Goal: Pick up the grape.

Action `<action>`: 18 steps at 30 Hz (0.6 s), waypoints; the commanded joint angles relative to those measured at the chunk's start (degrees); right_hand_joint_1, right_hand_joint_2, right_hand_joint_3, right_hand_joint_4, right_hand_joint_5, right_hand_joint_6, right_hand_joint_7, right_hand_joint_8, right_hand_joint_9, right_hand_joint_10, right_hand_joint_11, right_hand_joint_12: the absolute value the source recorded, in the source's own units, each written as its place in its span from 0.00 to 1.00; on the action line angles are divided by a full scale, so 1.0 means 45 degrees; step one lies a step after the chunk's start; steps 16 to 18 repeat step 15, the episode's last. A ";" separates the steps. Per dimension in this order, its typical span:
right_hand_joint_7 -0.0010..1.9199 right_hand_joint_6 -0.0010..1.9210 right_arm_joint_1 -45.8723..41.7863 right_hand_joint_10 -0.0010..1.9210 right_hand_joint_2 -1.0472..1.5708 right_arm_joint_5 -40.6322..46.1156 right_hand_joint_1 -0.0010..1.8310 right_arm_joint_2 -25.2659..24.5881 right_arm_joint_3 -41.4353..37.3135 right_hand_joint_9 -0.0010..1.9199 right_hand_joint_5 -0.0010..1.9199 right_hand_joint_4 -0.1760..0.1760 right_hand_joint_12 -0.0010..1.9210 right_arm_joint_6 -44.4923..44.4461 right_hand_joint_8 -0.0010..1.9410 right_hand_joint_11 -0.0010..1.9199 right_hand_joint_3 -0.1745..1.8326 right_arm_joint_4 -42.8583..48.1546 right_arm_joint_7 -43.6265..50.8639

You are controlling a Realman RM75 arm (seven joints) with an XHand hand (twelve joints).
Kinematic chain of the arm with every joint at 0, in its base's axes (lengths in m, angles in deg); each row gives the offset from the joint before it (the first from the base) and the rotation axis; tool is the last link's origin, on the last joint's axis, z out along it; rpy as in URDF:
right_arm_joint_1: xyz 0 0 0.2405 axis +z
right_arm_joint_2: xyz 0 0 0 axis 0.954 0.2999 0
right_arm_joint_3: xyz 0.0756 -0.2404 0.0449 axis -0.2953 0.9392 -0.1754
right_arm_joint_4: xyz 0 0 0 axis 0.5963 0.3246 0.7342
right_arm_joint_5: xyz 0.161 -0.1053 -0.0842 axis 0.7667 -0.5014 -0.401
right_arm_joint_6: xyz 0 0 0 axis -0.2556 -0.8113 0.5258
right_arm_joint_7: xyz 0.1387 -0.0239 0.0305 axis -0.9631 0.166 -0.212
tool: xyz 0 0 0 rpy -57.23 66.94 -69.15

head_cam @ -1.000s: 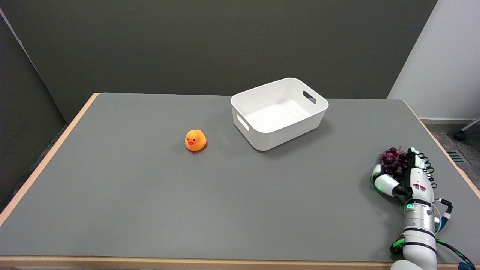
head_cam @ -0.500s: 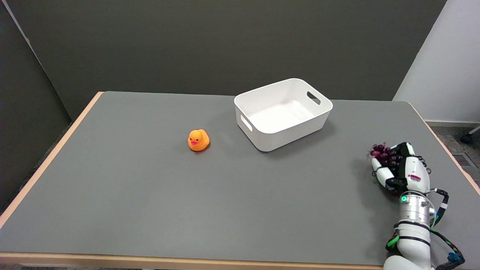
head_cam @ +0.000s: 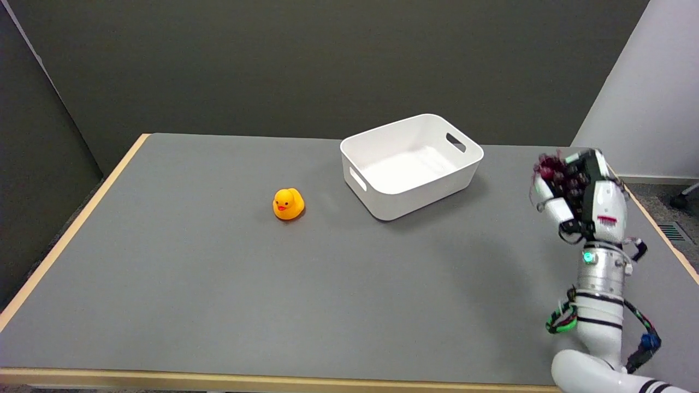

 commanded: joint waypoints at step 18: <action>0.37 0.90 0.8453 0.72 0.90 -0.3564 0.61 -0.0925 0.1372 0.35 0.16 0.00 1.00 0.6949 0.81 0.30 0.16 -0.2777 -0.1500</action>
